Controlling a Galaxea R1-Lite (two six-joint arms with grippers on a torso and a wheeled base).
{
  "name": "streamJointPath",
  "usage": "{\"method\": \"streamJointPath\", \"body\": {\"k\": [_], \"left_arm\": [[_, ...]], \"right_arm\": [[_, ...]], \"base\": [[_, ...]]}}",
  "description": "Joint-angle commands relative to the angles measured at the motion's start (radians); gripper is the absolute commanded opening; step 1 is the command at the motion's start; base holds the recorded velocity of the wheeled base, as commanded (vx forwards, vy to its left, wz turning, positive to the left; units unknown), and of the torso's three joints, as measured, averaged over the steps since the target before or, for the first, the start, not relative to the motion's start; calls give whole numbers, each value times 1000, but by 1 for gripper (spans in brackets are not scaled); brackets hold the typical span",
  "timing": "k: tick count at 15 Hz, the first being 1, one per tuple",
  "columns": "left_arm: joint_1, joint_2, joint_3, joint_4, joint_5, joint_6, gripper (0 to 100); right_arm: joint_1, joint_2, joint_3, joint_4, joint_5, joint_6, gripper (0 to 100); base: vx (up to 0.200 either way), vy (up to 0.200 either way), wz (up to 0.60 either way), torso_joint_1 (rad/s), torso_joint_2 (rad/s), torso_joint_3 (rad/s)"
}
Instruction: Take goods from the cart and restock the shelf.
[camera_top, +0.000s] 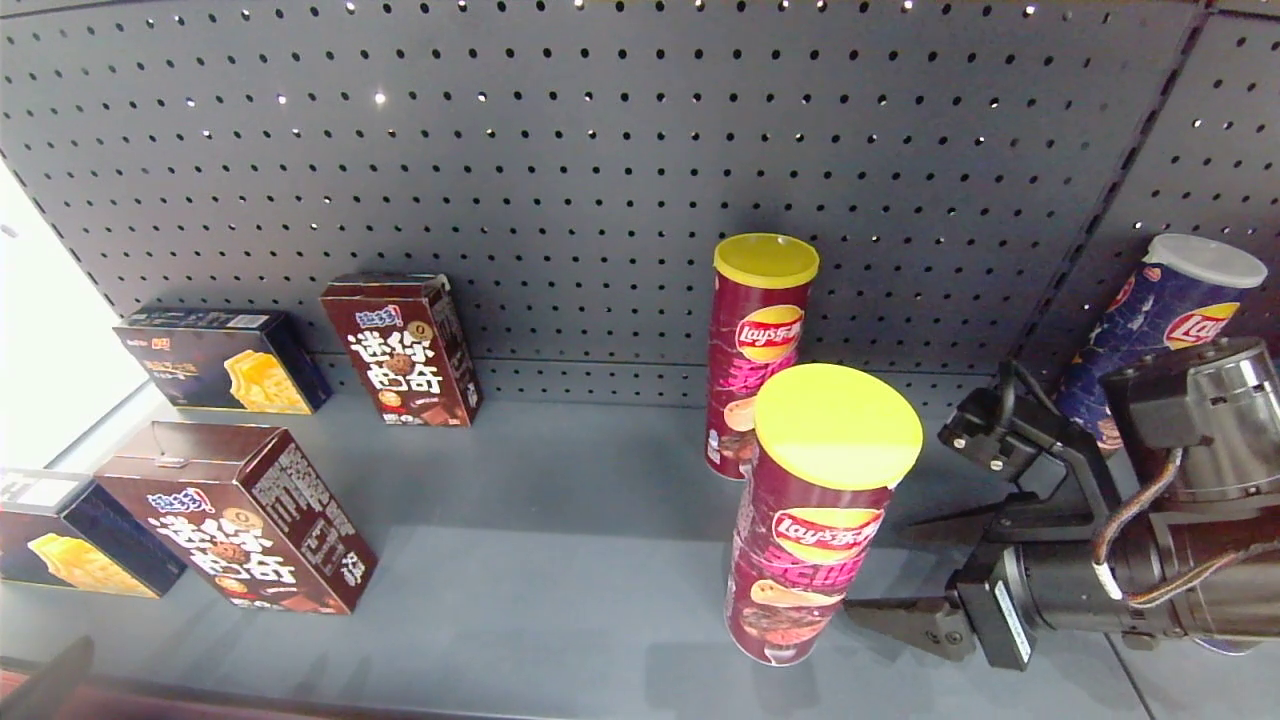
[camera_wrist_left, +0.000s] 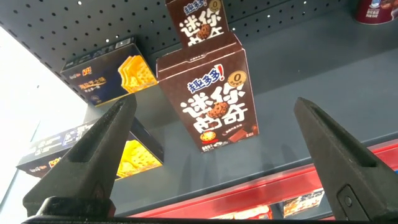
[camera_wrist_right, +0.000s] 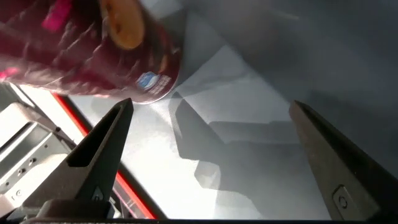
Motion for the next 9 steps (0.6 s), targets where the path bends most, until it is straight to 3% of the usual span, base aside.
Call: {"method": "streamJointPath", "body": {"k": [1, 9], "left_arm": [[0, 0, 1, 0, 0, 0, 100], [0, 0, 1, 0, 0, 0, 100]], "right_arm": [[-7, -4, -8, 1, 1, 0, 100], [32, 57, -59, 1, 1, 0, 100]], "base": [[0, 0, 0, 0, 0, 0], [0, 0, 0, 0, 0, 0]]}}
